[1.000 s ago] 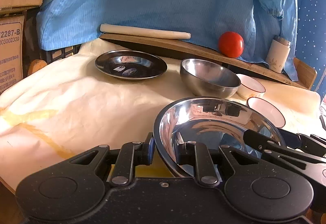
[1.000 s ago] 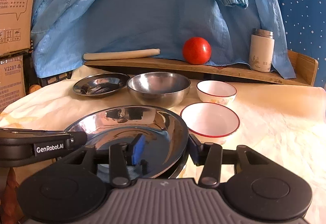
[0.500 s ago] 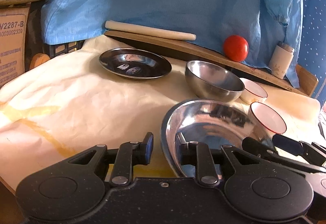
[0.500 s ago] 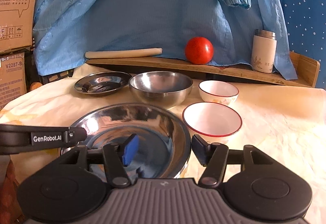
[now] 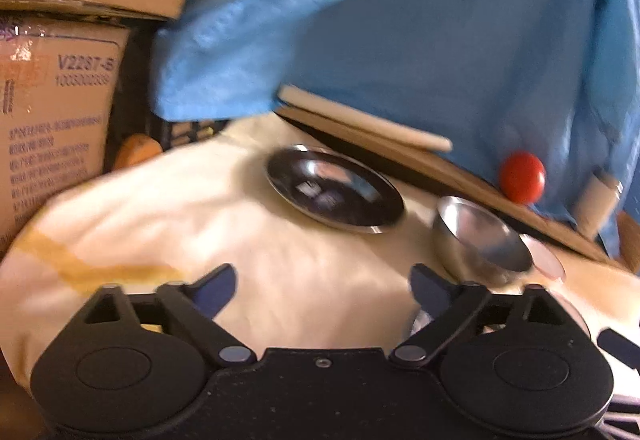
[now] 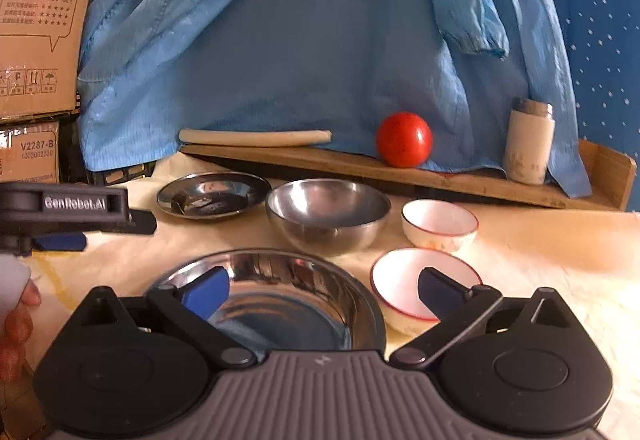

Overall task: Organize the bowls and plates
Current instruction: 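Move the left gripper to the small dark steel plate and grasp its rim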

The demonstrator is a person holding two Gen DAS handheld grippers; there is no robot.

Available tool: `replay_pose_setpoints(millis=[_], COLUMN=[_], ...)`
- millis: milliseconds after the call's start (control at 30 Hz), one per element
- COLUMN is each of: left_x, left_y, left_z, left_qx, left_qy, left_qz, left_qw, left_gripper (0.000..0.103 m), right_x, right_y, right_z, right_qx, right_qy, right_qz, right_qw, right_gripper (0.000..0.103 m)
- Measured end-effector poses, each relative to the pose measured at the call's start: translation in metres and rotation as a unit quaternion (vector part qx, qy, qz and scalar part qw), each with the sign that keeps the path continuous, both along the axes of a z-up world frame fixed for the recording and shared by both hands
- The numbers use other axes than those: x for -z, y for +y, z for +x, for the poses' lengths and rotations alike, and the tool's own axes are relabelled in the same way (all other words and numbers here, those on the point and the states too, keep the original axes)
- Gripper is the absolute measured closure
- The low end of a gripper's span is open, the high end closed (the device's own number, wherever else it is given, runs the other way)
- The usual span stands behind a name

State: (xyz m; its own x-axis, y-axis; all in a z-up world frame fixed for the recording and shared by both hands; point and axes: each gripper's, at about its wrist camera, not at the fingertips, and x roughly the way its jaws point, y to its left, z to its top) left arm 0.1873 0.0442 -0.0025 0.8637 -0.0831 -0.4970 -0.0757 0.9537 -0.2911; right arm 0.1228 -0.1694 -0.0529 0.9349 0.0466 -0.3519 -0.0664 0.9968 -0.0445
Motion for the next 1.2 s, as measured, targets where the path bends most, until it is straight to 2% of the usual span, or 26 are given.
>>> replay_pose_setpoints(millis=[167, 233, 367, 533, 833, 1033, 1200], left_x=[-0.006, -0.007, -0.002, 0.011, 0.019, 0.024, 0.027], left_y=[0.019, 0.025, 0.036, 0.048, 0.048, 0.042, 0.033], left_z=[0.022, 0.034, 0.056, 0.078, 0.099, 0.097, 0.097], left_qx=[-0.024, -0.043, -0.079, -0.106, -0.099, -0.08, -0.065], left_qy=[-0.005, 0.001, 0.013, 0.036, 0.018, -0.006, -0.015], left_qz=[-0.011, -0.03, -0.095, -0.126, -0.107, -0.095, -0.077], left_qw=[0.9996, 0.9986, 0.9923, 0.9857, 0.9892, 0.9922, 0.9948], left_gripper=[0.001, 0.001, 0.001, 0.001, 0.001, 0.001, 0.001], right_x=[-0.013, -0.021, -0.039, -0.055, -0.06, -0.062, -0.055], right_y=[0.002, 0.001, 0.002, 0.011, 0.031, 0.049, 0.049], right_z=[0.021, 0.037, 0.067, 0.104, 0.158, 0.197, 0.216], right_qx=[-0.026, -0.046, -0.079, -0.1, -0.139, -0.188, -0.181], right_qy=[0.005, 0.017, 0.028, 0.026, 0.032, 0.091, 0.124], right_qz=[0.01, 0.027, 0.051, 0.036, 0.002, 0.028, 0.056], right_qw=[1.0, 0.998, 0.995, 0.994, 0.99, 0.978, 0.974], right_gripper=[0.0, 0.0, 0.0, 0.0, 0.0, 0.001, 0.001])
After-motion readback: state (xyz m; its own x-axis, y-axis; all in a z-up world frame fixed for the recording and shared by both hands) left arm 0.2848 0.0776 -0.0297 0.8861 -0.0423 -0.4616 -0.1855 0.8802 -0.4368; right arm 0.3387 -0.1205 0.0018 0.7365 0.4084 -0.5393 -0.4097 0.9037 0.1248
